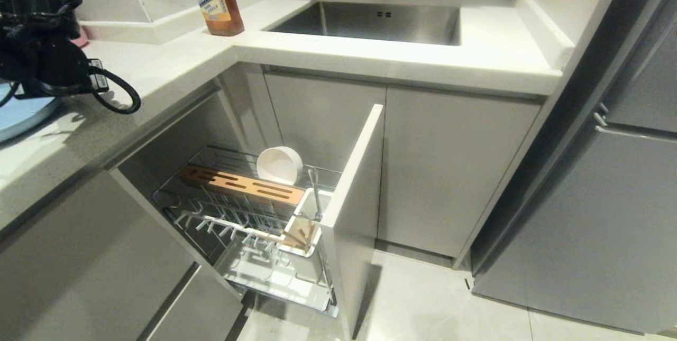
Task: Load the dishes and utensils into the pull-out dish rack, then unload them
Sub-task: Pick up the plate and place it in the cupboard
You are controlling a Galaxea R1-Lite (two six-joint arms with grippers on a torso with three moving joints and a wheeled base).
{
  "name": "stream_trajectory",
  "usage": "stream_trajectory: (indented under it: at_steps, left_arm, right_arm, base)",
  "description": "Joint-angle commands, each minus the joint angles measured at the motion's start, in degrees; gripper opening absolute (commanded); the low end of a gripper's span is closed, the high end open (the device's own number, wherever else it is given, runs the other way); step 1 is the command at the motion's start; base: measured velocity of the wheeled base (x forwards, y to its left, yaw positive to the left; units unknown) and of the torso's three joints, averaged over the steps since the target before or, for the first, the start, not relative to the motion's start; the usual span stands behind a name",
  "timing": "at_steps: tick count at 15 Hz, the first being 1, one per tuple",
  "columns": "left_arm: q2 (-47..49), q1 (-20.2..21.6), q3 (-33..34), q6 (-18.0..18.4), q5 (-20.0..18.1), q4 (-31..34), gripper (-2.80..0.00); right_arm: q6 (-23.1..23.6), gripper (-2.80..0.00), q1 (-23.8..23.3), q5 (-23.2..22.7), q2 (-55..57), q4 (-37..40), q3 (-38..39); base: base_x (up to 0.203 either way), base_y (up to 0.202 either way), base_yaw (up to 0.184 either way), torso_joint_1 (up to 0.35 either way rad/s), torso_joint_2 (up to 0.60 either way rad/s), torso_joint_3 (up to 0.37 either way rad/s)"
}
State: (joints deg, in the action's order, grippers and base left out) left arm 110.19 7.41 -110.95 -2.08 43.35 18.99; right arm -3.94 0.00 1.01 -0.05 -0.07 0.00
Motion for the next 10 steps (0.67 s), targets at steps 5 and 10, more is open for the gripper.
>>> stream_trajectory:
  at_steps: [5, 10]
  left_arm:
    - [-3.4, -0.2, 0.2, -0.6, 0.2, 0.2, -2.8]
    - [-14.2, -0.4, 0.6, -5.9, 0.1, 0.7, -2.8]
  right_arm:
    - [0.0, -2.8, 0.0, 0.0, 0.0, 0.0, 0.0]
    - [0.0, -2.8, 0.0, 0.0, 0.0, 0.0, 0.0]
  base:
    - [0.0, 0.0, 0.0, 0.0, 0.0, 0.0]
    - [0.0, 0.0, 0.0, 0.0, 0.0, 0.0]
